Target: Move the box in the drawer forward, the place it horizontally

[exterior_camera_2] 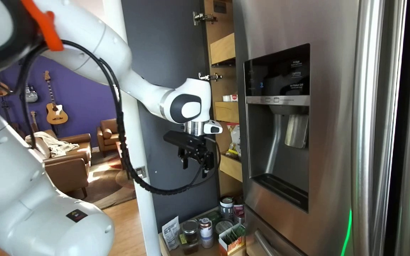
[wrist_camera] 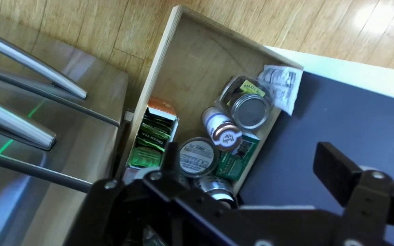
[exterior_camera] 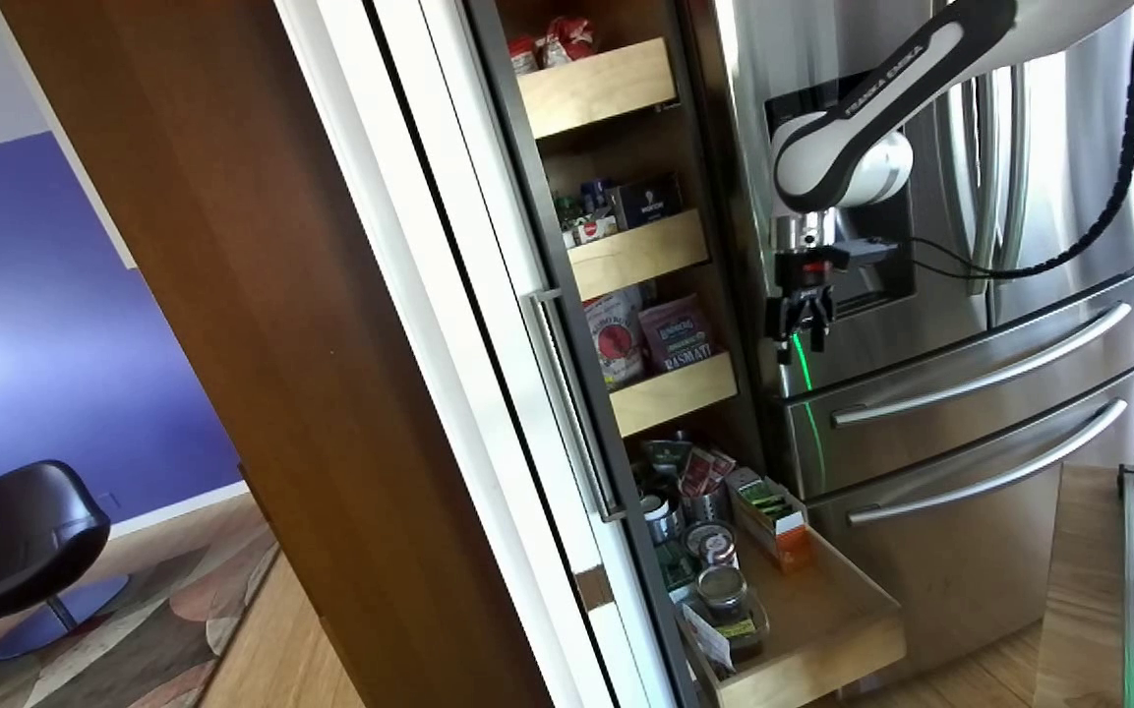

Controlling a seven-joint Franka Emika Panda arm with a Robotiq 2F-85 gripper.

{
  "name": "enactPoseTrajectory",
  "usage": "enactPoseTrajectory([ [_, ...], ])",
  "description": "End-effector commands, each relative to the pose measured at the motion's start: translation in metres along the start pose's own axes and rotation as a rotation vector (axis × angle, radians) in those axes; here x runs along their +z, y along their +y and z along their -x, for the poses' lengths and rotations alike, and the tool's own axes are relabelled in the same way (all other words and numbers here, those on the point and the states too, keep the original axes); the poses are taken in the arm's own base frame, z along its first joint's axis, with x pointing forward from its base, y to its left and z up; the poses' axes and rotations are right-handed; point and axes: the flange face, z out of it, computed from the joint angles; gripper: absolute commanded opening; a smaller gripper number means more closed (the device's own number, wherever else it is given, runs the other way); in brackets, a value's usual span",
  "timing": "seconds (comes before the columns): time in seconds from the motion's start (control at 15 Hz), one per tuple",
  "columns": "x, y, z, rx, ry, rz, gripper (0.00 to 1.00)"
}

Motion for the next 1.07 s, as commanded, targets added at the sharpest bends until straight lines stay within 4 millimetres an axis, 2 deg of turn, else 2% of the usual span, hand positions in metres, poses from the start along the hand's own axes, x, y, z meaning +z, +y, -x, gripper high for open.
enactPoseTrajectory([
  [0.0,0.059,-0.007,-0.052,0.144,-0.049,0.058,1.00],
  [0.4,0.133,-0.013,-0.112,0.224,-0.060,0.112,1.00],
  [0.8,0.201,-0.004,-0.144,0.229,-0.028,0.160,1.00],
  [0.87,0.179,-0.007,-0.133,0.228,-0.042,0.138,1.00],
  [1.0,0.197,-0.004,-0.139,0.223,-0.038,0.149,1.00],
])
